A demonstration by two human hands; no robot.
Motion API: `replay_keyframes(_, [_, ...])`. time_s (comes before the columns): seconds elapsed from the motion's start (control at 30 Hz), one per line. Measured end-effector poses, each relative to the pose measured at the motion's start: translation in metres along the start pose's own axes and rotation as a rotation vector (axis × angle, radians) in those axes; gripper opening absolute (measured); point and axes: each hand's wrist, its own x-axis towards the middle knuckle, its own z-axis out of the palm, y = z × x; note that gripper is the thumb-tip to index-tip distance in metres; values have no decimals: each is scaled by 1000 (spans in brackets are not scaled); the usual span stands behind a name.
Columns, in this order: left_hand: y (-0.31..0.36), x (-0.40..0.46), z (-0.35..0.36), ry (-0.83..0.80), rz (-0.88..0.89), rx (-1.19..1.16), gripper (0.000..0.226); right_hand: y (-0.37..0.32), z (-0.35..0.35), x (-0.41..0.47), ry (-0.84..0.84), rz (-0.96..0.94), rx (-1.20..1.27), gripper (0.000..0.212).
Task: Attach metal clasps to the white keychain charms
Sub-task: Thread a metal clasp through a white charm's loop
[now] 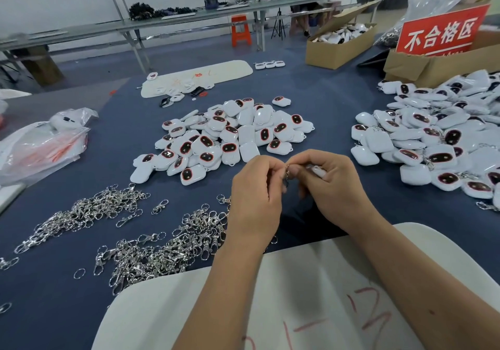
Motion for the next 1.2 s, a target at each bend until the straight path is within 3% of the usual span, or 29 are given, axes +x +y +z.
replay_keyframes(0.2, [3,-1,4,20,-31,-51,14,-1,0,-2,8,79,158,22])
replay_keyframes(0.5, [3,-1,7,54,-96,-56,14,-3,3,-1,-14,63,92,20])
replay_keyframes(0.63, [1,1,5,56,-94,-31,15,-3,9,-1,112,34,-94,8])
replay_keyframes(0.7, [1,0,3,37,-95,8,17,-4,8,1,194,124,16,22])
replay_keyframes(0.77, [-1,0,2,7,-98,47,18,-2,5,3,162,192,65,23])
replay_keyframes(0.87, [-4,0,0,-13,-87,41,20,-4,6,1,-5,79,-169,24])
replay_keyframes(1.0, [-5,1,-1,-36,-91,26,22,-8,12,-2,44,-142,-335,18])
replay_keyframes(1.2, [-3,2,-1,-11,-73,-4,22,-8,9,-3,70,-105,-289,18])
